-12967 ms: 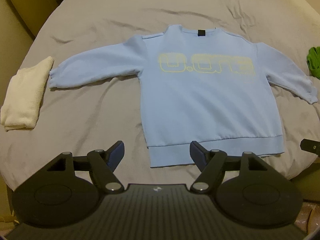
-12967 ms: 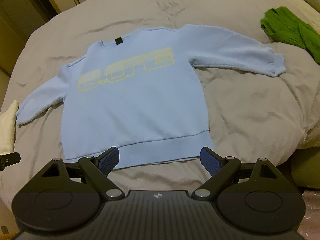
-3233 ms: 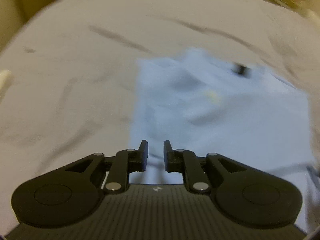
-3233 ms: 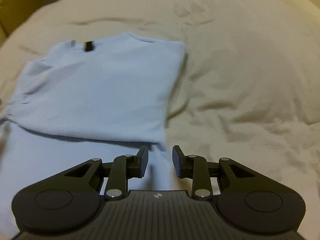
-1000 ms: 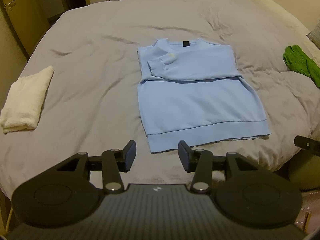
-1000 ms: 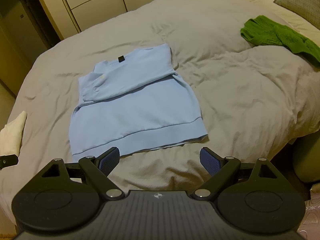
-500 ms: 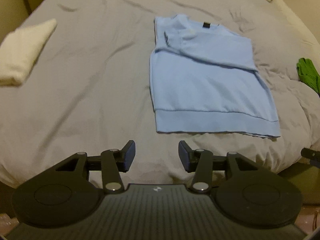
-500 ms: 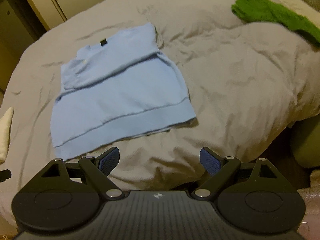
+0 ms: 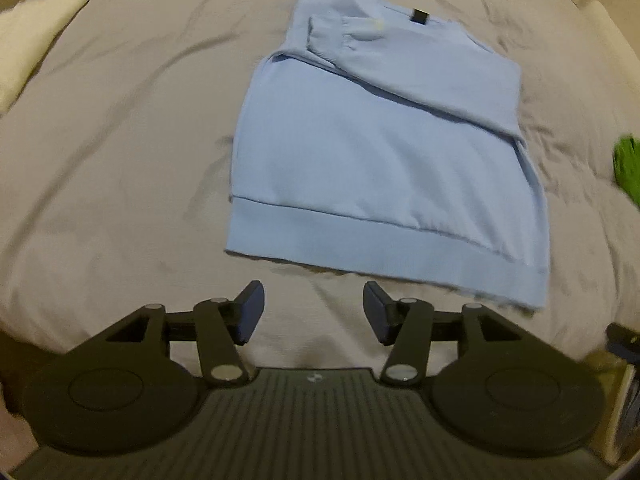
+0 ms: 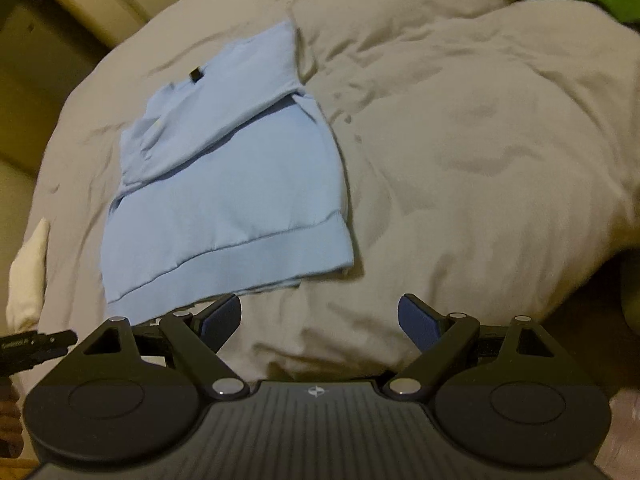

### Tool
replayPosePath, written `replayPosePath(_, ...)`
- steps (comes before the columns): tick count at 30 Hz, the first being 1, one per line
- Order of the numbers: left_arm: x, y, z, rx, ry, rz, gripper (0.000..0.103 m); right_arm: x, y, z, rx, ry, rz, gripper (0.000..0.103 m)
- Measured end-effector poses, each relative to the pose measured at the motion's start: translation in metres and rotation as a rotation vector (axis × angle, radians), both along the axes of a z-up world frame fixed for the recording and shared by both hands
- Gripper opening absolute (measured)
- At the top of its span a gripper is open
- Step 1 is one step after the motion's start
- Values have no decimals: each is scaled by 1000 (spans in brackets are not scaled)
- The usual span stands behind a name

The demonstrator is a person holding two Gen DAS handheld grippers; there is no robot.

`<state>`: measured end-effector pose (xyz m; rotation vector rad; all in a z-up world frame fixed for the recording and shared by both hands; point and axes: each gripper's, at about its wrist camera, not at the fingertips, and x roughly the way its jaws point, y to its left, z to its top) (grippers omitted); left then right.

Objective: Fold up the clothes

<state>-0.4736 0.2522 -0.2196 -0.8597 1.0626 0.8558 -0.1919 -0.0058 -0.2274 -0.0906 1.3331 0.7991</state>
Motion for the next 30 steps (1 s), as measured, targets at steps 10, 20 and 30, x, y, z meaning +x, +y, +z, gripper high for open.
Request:
replayPosePath(10,-5,20,-30,68,-27,93,50,74,23,-68,91,172,120,64)
replayPosePath(20,-63,101,-127,29,-301,141,50,90,22,-155,308,274,-87,64)
replayPosePath(30,-77,101,-159,106,-643,95,56,101,11,-196,620,347,-52,59)
